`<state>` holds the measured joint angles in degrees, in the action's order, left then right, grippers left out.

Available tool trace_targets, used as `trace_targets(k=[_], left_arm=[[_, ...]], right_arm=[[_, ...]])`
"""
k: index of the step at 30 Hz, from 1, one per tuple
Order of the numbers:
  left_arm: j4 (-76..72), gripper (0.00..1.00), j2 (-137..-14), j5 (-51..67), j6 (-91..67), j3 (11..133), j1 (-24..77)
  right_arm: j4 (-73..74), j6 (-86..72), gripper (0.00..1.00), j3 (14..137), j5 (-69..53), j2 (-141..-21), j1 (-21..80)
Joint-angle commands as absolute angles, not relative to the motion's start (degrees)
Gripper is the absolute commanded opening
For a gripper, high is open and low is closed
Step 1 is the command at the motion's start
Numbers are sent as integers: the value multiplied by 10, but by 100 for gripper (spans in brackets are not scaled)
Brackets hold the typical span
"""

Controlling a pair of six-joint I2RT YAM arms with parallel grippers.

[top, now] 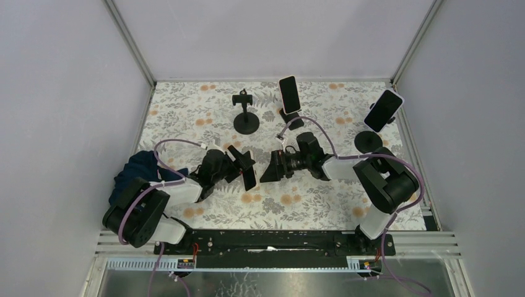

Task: Place the phone on the phone stand
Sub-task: Pick up the phone at the center of the board.

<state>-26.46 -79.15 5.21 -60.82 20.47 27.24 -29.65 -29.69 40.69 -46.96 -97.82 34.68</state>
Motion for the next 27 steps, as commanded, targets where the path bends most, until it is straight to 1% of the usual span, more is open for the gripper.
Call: trace_targets(k=[1,4,9,13,15,19,22,23,25,26,27], left_arm=[[-348,52,-794,2,-670,205,300],[-356,51,-807,-21,-682,211,320],[-368,51,-830,-34,-696,222,348],[-375,51,-835,-40,-701,231,365],[-381,51,-836,-42,-701,234,371],[-387,52,-834,-40,-695,238,379],[-404,54,-828,-35,-694,230,381],[-410,56,-826,-32,-692,227,381],[-430,65,-817,-21,-683,220,381],[-438,72,-811,-17,-676,216,381],[-447,82,-802,-12,-666,210,381]], right_arm=[[-315,-323,88,436,-455,-1001,363],[-311,-328,82,447,-459,-1016,368],[-303,-329,75,464,-459,-1033,372],[-282,-317,68,473,-448,-1043,372],[-271,-313,60,478,-446,-1050,372],[-251,-303,33,489,-446,-1057,372],[-236,-297,17,496,-444,-1056,372],[-231,-295,13,498,-445,-1055,371],[-229,-295,7,503,-457,-1050,368],[-234,-297,5,504,-468,-1045,365],[-240,-302,5,504,-476,-1040,361]])
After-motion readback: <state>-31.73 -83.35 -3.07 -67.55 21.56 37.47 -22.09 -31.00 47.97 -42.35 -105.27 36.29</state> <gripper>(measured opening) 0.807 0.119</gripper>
